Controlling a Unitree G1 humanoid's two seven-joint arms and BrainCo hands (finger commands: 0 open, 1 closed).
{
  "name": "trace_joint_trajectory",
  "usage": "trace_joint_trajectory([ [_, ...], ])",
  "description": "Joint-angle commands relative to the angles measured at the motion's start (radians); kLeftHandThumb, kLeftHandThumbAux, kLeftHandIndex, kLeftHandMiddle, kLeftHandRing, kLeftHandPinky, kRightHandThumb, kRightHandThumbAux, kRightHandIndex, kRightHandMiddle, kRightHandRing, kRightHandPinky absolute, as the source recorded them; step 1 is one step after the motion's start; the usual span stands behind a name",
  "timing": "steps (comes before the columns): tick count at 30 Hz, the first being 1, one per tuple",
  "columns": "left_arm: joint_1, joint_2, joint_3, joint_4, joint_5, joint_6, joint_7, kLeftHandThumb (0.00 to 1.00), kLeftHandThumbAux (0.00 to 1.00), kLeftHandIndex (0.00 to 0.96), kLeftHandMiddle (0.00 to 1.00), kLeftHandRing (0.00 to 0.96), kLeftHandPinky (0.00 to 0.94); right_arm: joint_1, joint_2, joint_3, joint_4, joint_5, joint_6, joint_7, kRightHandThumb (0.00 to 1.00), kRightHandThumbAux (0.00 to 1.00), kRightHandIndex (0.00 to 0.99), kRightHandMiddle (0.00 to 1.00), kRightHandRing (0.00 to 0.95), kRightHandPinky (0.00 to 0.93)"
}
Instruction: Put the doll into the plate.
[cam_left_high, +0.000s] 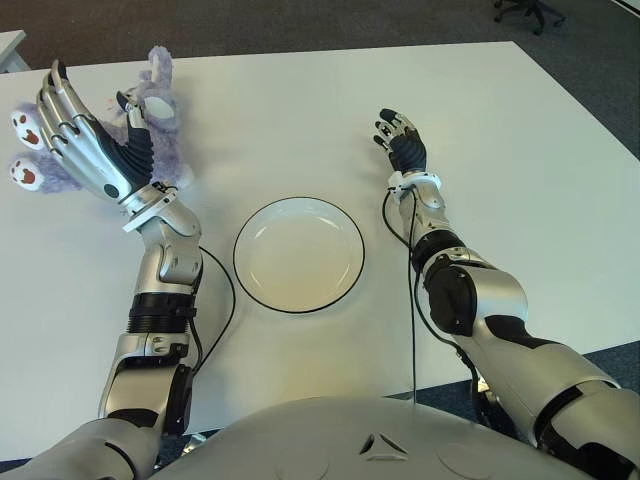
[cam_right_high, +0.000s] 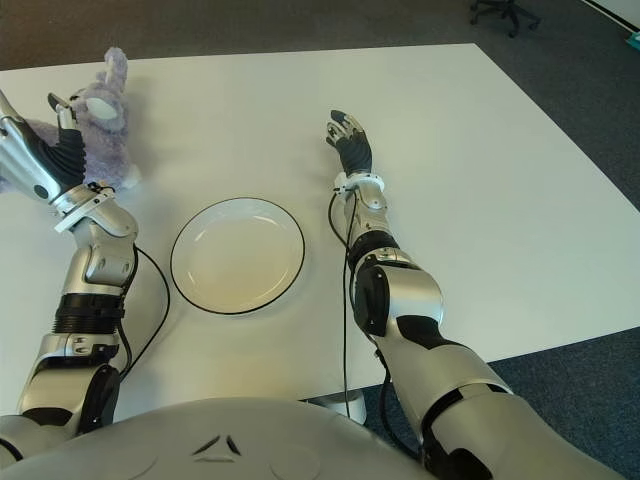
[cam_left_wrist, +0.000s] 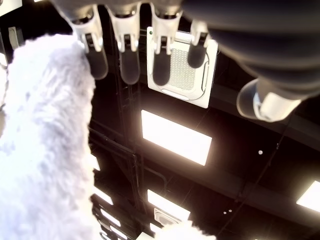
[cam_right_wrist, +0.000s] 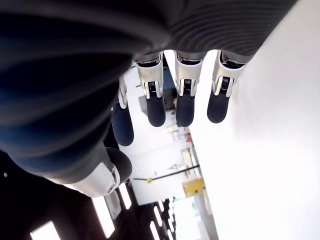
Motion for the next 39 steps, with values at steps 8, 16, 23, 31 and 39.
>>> trace_joint_trajectory([
  [8,-0.002,-0.001,0.031,0.032,-0.063,-0.032,0.004,0.49,0.34,0.071,0.145,0.139,0.169,0.042,0.009,-0.007,0.034,0.008,0.039,-0.005,0.634,0.69,0.228,0.141,0.115,0.143],
  [16,-0.007,0.011,0.031,0.056,-0.062,-0.044,0.014,0.482,0.351,0.071,0.168,0.15,0.111,0.043,0.008,-0.006,0.034,0.006,0.04,0.001,0.641,0.675,0.22,0.141,0.115,0.141],
  [23,-0.024,0.006,0.016,0.078,-0.057,-0.039,0.012,0.443,0.343,0.087,0.159,0.169,0.249,0.046,0.006,-0.002,0.033,0.002,0.033,-0.001,0.641,0.662,0.224,0.144,0.117,0.143],
  [31,-0.047,-0.013,-0.045,0.077,-0.017,0.01,-0.007,0.434,0.337,0.086,0.165,0.209,0.276,0.045,0.009,-0.001,0.033,0.003,0.035,-0.006,0.636,0.655,0.23,0.149,0.12,0.145],
  [39,-0.058,-0.011,-0.112,0.099,0.052,0.064,0.002,0.438,0.312,0.05,0.16,0.198,0.141,0.047,0.011,-0.007,0.032,0.01,0.032,0.005,0.664,0.666,0.226,0.148,0.118,0.143],
])
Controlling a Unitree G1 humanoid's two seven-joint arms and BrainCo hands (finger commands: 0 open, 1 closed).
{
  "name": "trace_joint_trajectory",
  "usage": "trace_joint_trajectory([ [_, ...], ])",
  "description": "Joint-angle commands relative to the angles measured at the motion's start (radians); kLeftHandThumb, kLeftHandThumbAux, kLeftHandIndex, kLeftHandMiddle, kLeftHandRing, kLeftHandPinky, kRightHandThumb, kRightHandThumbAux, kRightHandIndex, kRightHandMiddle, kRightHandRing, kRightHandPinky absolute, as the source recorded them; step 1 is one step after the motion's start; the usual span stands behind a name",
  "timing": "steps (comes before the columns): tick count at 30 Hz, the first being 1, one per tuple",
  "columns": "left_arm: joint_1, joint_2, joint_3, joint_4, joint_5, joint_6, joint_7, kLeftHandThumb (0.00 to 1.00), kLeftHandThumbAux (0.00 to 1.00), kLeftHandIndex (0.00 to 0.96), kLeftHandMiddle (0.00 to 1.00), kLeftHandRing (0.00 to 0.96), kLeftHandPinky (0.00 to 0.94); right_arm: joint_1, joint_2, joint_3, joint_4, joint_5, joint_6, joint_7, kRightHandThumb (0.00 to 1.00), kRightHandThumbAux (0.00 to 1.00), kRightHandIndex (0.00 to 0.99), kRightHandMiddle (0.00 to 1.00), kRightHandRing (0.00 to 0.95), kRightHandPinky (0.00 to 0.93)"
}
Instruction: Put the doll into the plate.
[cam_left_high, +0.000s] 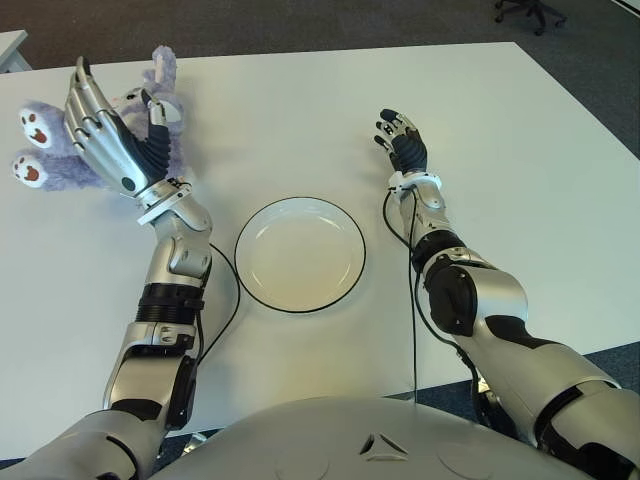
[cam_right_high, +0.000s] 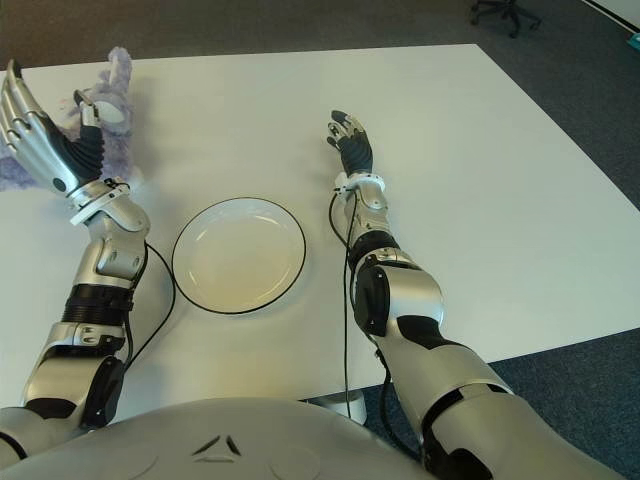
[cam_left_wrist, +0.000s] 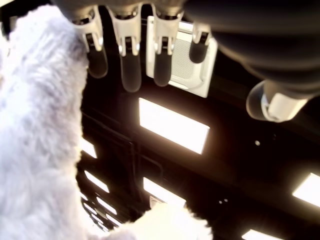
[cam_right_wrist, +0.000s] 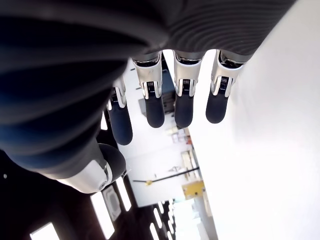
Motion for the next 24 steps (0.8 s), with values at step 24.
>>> trace_joint_trajectory([
  [24,0.013,0.027,-0.219,-0.112,0.246,0.44,-0.441,0.261,0.031,0.0,0.0,0.0,0.0,0.053,0.011,-0.004,0.032,0.003,0.023,-0.005,0.647,0.647,0.222,0.146,0.118,0.141],
])
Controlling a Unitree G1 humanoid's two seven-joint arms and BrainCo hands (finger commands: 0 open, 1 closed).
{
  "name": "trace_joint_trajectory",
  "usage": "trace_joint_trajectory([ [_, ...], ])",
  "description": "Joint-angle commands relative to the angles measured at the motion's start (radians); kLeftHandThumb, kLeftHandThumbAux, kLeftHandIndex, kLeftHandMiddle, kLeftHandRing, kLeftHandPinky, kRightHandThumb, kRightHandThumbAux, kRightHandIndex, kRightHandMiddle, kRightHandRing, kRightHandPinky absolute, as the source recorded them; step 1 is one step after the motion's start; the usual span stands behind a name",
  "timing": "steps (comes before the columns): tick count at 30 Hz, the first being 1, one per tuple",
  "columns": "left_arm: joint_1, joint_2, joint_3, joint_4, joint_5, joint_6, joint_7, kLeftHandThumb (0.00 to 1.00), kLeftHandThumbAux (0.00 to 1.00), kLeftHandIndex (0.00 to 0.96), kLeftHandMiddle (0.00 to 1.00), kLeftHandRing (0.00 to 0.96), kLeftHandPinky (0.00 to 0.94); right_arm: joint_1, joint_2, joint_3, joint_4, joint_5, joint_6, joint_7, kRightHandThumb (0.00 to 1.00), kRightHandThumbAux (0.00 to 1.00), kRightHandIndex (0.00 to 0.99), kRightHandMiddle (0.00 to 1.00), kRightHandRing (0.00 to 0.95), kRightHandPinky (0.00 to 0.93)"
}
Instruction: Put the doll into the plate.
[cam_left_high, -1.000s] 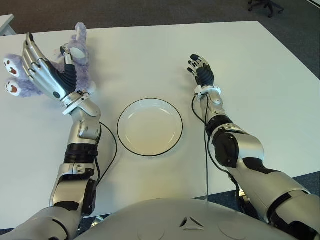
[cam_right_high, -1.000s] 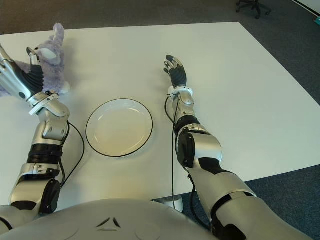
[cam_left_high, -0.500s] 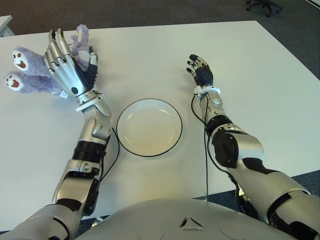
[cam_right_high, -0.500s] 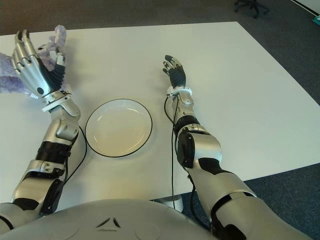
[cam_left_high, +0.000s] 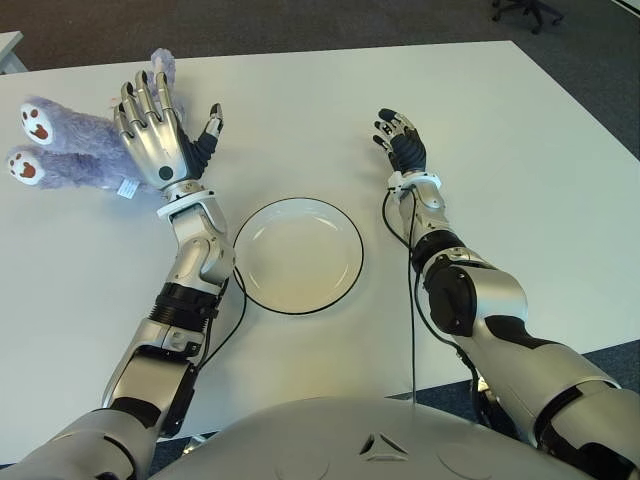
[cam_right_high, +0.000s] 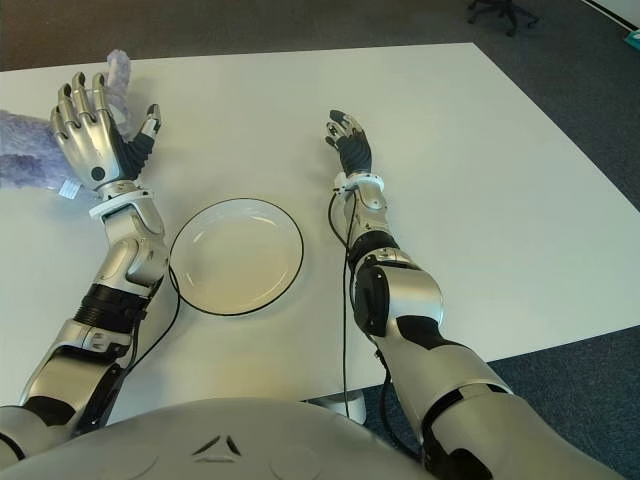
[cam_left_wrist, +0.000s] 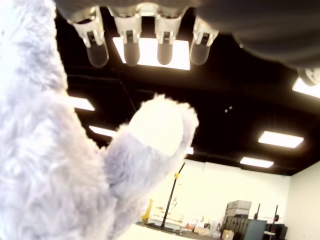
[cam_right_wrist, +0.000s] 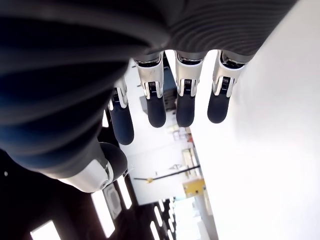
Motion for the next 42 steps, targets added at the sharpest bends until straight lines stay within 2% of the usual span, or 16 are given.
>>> trace_joint_trajectory([
  [1,0.011,0.003,-0.008,-0.01,0.014,0.03,-0.033,0.261,0.031,0.0,0.0,0.0,0.0,0.052,0.012,-0.006,0.032,0.005,0.031,-0.011,0.647,0.647,0.222,0.145,0.118,0.141],
  [20,0.015,-0.016,-0.011,-0.044,0.039,0.111,-0.022,0.221,0.05,0.0,0.0,0.0,0.0,0.054,0.012,-0.008,0.033,0.008,0.029,0.006,0.651,0.646,0.22,0.143,0.117,0.146],
  [29,0.022,-0.043,0.001,-0.088,0.051,0.178,-0.03,0.199,0.07,0.0,0.0,0.0,0.0,0.055,0.011,-0.012,0.034,0.011,0.03,0.005,0.673,0.658,0.215,0.15,0.123,0.15],
  [42,0.009,-0.064,0.018,-0.071,0.062,0.244,0.024,0.17,0.068,0.0,0.0,0.0,0.0,0.055,0.011,-0.015,0.034,0.013,0.034,0.011,0.65,0.653,0.228,0.137,0.114,0.141],
])
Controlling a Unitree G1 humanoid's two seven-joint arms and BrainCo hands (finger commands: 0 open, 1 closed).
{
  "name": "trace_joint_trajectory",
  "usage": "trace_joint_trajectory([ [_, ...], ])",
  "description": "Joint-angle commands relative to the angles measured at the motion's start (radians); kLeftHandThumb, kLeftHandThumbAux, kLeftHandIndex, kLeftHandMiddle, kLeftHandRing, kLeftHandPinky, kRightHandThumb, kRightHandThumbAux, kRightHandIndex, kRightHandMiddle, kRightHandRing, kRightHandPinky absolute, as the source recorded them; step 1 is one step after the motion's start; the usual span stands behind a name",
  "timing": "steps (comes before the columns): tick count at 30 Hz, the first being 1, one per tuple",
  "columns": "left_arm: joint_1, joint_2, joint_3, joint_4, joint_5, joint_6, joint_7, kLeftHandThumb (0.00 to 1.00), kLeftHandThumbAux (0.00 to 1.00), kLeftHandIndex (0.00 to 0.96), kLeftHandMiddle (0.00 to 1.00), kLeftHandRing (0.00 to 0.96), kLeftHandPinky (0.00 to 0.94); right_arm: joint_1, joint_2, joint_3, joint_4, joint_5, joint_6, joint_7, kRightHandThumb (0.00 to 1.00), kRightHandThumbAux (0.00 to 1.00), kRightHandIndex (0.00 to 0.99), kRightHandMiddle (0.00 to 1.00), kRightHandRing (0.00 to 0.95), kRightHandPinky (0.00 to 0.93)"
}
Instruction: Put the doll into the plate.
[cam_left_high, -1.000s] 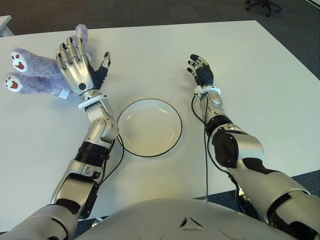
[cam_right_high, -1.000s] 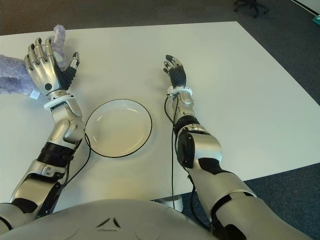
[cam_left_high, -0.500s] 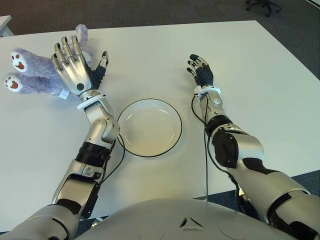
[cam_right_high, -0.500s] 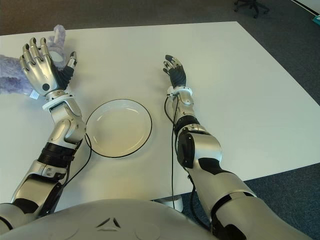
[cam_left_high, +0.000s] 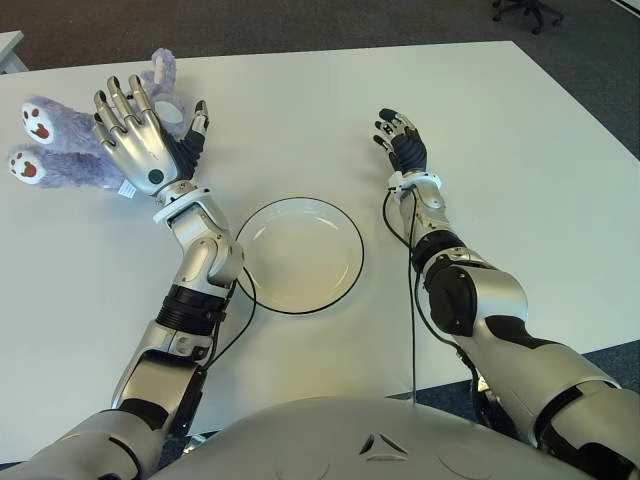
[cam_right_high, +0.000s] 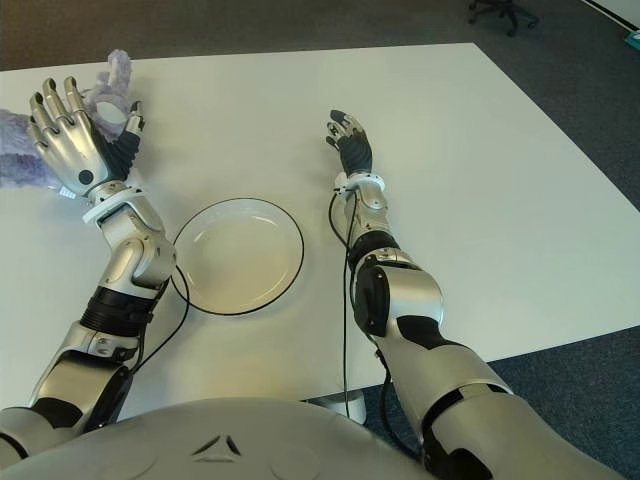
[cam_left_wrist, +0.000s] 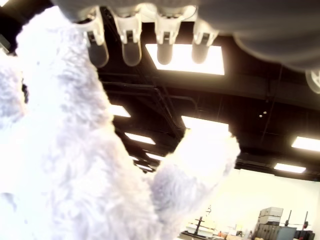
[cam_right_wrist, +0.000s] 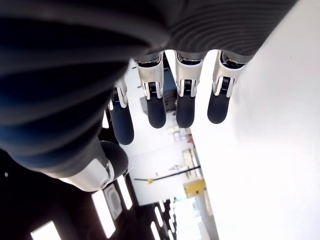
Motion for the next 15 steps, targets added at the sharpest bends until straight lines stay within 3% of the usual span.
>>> trace_joint_trajectory([
  [1,0.002,-0.018,0.011,0.023,0.021,0.034,0.029,0.162,0.067,0.0,0.0,0.0,0.0,0.054,0.012,-0.01,0.034,0.011,0.034,0.001,0.651,0.651,0.228,0.136,0.112,0.139],
  [9,-0.013,-0.029,0.011,0.04,0.047,0.11,0.05,0.105,0.051,0.0,0.0,0.0,0.0,0.049,0.012,-0.016,0.035,0.015,0.05,0.002,0.689,0.677,0.215,0.136,0.109,0.138],
  [15,-0.019,-0.034,0.013,0.041,0.048,0.124,0.071,0.1,0.056,0.0,0.0,0.0,0.0,0.048,0.014,-0.021,0.033,0.016,0.049,0.01,0.688,0.682,0.217,0.135,0.11,0.14],
])
